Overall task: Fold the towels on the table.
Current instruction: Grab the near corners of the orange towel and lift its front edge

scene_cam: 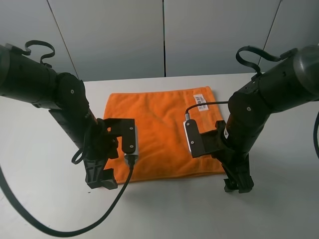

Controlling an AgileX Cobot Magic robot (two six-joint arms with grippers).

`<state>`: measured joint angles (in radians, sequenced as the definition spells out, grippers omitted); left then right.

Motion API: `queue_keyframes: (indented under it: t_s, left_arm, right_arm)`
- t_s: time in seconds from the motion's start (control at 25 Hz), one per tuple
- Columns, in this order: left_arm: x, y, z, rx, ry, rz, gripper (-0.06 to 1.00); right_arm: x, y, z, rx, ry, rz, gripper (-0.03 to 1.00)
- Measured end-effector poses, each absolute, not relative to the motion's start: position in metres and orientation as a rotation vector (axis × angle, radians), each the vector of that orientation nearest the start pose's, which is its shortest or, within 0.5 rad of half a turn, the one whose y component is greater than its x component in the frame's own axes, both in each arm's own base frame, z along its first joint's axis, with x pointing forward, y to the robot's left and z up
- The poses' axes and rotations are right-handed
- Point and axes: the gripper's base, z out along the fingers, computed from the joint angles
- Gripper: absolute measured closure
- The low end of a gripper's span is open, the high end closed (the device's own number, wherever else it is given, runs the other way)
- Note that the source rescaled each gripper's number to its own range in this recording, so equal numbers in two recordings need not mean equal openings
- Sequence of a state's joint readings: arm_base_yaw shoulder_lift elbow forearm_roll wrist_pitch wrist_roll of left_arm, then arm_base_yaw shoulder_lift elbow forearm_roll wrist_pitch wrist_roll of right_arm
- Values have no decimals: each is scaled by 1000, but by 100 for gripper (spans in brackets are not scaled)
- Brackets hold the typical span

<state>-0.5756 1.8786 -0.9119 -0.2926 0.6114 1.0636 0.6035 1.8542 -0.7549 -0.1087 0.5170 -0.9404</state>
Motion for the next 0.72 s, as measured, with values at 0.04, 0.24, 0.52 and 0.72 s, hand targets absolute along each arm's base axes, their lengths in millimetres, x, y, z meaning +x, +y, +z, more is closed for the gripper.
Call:
queue_keyframes:
  t_s: [0.04,0.24,0.52,0.72]
  left_arm:
    - [251,-180,112,1944,2307,-215,-5]
    - [252,-177,111,1940,2321,-172,-5]
    - [246,-185,101,1973,2337,-180,-5]
    - [242,-192,94,1958,2365,-153,-5]
  right_arm:
    - [226,150,92,-2263,2125,-93,-3]
    - [227,152,92,-2233,2133,-80,-3]
    - [227,152,92,-2227,2128,-81,-3]
    - [228,153,92,-2225,2126,-82,-3]
